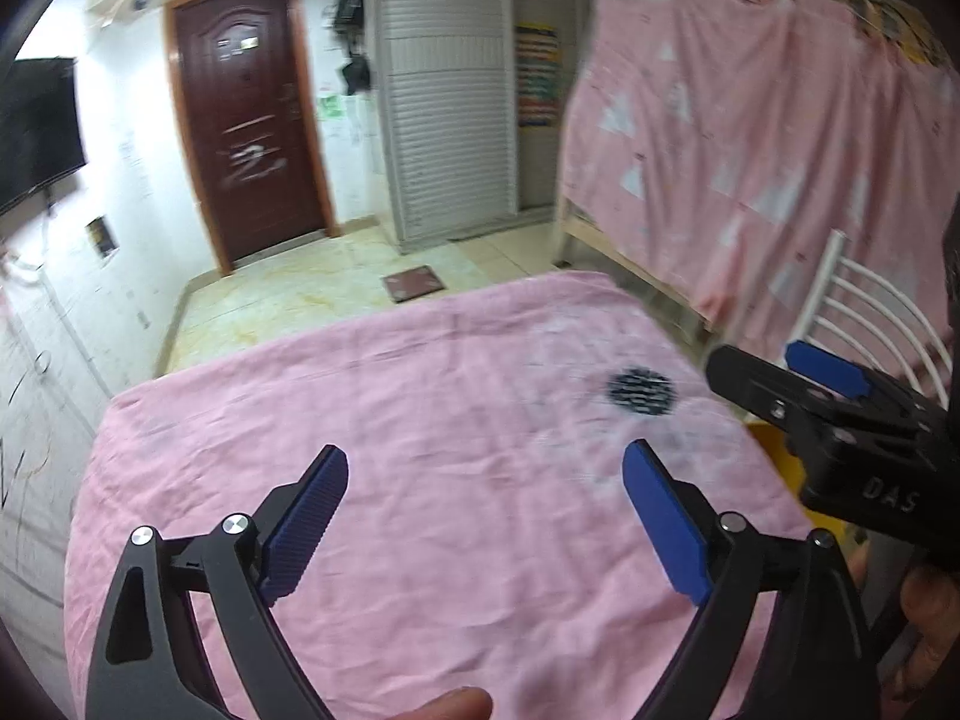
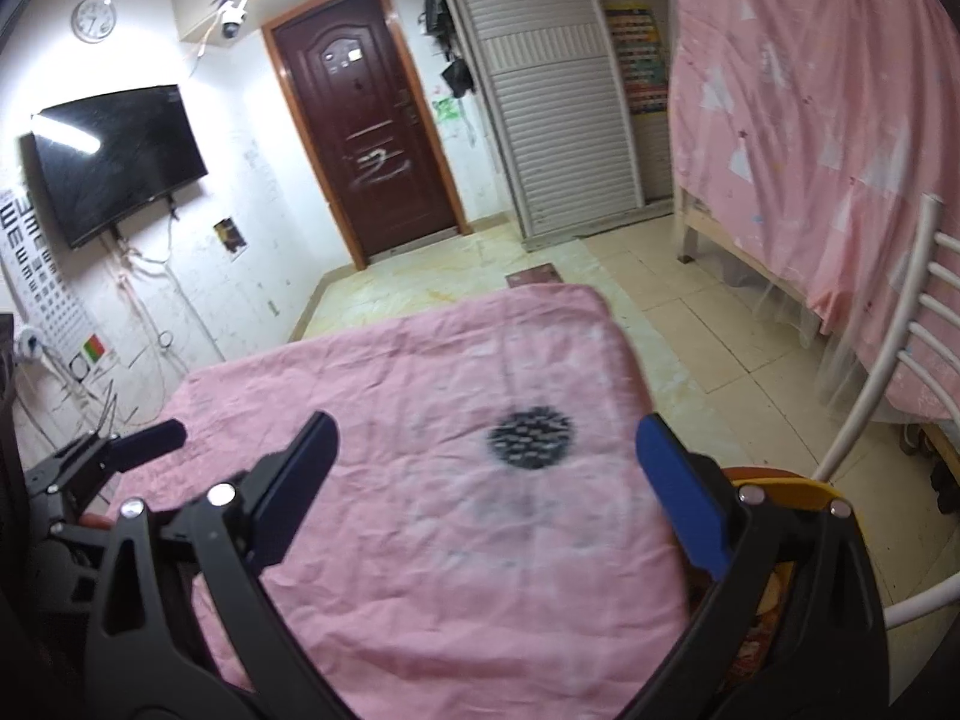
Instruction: Collect trash
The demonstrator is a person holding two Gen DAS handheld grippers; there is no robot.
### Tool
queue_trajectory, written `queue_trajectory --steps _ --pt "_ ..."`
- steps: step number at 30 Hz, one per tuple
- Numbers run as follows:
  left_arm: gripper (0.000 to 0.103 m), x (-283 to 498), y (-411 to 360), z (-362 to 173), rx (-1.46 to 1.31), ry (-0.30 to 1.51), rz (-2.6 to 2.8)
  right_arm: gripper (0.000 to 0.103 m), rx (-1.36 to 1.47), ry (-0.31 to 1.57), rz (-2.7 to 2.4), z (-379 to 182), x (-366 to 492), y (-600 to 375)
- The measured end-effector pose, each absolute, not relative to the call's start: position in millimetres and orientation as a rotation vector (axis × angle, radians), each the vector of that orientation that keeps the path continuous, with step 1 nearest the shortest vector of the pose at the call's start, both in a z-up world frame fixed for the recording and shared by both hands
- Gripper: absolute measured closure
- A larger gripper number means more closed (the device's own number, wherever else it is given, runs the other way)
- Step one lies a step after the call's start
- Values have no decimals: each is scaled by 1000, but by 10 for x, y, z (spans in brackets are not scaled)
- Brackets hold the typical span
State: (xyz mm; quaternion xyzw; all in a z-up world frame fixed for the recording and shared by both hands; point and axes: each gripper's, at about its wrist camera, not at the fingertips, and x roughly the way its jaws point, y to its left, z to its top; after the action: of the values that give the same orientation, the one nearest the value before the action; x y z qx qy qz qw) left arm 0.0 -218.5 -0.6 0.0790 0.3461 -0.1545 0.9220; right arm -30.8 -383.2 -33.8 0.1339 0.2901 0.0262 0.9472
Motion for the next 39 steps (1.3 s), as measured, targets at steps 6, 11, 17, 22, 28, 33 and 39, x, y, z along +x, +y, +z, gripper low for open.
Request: queue_trajectory --steps 6,11,17,22,28,33,39 --pt "13 94 -1762 -97 112 719 -243 6 231 628 114 -395 -148 -3437" --pt "11 102 -1485 -180 83 715 -198 6 211 645 151 -422 -67 -3196" --pt "9 157 -1124 -290 45 722 -133 6 201 643 183 -458 -7 -2990" --pt "9 204 -835 -411 22 734 -82 6 198 625 236 -507 -11 -2840" --pt "9 228 -598 -498 -16 751 -45 6 179 626 294 -589 -17 -2639" --pt "9 227 -488 -557 -28 752 -19 6 173 634 315 -627 -2 -2558" --pt "9 237 -449 -579 -38 749 -17 6 170 645 331 -643 30 -2508"
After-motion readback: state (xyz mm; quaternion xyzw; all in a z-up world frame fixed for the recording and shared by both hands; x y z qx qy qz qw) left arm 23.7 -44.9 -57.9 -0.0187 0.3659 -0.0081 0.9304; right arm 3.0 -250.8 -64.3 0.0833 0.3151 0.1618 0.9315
